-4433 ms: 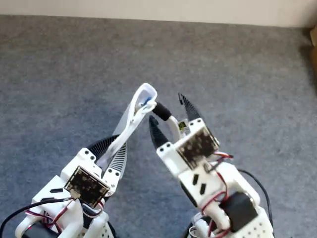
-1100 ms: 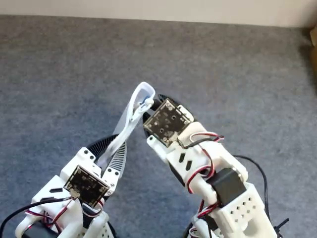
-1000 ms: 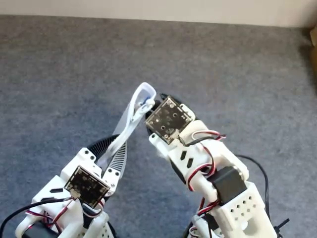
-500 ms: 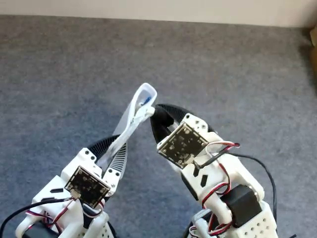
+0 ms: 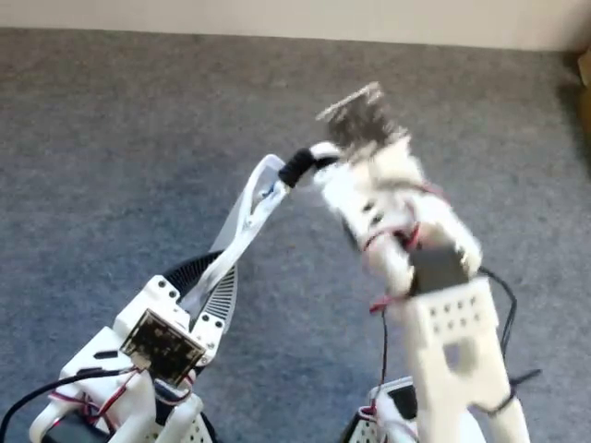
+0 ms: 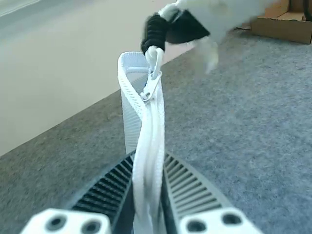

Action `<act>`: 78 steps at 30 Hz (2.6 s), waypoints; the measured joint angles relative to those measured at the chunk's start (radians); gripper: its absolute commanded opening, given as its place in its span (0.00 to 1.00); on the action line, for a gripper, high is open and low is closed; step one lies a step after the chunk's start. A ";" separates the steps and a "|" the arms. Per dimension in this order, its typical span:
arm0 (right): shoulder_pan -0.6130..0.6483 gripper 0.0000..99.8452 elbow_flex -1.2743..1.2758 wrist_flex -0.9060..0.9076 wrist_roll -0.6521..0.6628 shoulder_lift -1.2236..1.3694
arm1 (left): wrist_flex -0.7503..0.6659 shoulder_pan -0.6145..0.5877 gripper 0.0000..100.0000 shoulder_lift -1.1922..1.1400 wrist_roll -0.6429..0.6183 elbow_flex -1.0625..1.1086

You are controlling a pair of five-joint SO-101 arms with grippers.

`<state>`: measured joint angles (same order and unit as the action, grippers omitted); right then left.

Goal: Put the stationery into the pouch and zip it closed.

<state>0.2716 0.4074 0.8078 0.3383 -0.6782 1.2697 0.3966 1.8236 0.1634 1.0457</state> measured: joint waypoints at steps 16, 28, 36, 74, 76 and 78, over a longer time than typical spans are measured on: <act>0.051 0.30 -0.117 0.405 -0.026 -0.133 | 0.002 0.000 0.00 0.000 0.000 0.000; 0.256 0.30 -0.118 0.733 0.043 -0.282 | 0.002 0.000 0.00 0.000 0.000 0.000; 0.442 0.27 -0.118 0.669 0.046 -0.284 | 0.002 0.000 0.00 0.000 0.000 0.000; 0.189 0.01 0.091 0.038 -0.044 -0.264 | 0.000 -0.002 0.00 -0.002 0.000 0.003; 0.169 0.01 0.091 0.023 -0.048 -0.224 | 0.000 -0.002 0.00 -0.002 0.000 0.005; 0.147 0.01 0.089 0.014 -0.049 -0.167 | 0.000 -0.002 0.00 -0.002 0.000 0.009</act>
<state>0.4189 0.4964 0.8216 0.2892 -0.8454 1.2697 0.3951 1.8220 0.1634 1.0549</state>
